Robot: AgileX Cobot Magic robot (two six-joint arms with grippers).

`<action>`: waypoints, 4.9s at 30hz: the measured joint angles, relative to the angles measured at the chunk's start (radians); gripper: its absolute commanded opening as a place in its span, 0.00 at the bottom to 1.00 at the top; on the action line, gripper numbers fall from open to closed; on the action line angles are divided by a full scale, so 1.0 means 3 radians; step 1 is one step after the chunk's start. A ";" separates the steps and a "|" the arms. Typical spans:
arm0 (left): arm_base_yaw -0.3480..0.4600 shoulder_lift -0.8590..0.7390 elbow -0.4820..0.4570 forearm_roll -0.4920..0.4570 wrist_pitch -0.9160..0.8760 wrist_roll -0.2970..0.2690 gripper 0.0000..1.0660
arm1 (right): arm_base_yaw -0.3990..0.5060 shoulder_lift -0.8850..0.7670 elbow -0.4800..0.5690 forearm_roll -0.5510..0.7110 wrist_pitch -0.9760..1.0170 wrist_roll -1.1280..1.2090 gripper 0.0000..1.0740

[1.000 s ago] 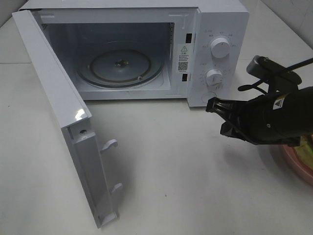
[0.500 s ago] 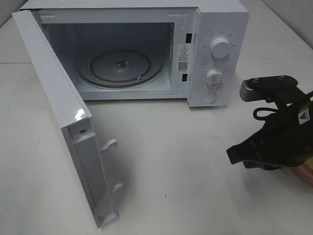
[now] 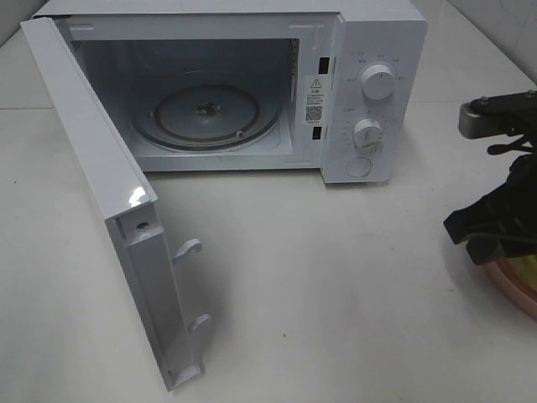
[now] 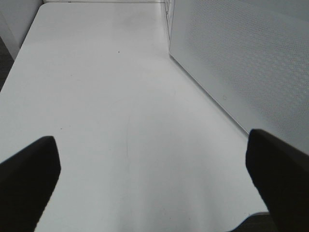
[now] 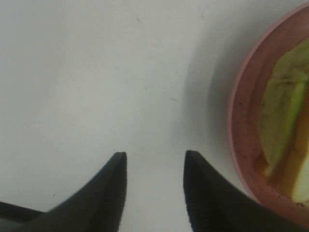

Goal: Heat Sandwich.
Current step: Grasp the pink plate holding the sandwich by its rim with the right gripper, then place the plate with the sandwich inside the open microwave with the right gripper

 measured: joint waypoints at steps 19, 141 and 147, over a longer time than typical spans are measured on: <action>0.0000 0.0000 0.0000 0.0000 0.0000 0.0000 0.94 | -0.0577 0.0247 -0.0090 -0.0260 -0.0043 -0.0113 0.85; 0.0000 0.0000 0.0000 0.0000 0.0000 0.0000 0.94 | 0.0783 0.0773 -0.0080 -0.1447 0.0497 0.0917 0.00; 0.0000 0.0000 0.0000 0.0000 0.0000 0.0000 0.94 | 0.1023 0.0567 0.0083 -0.1440 0.0517 0.0863 0.00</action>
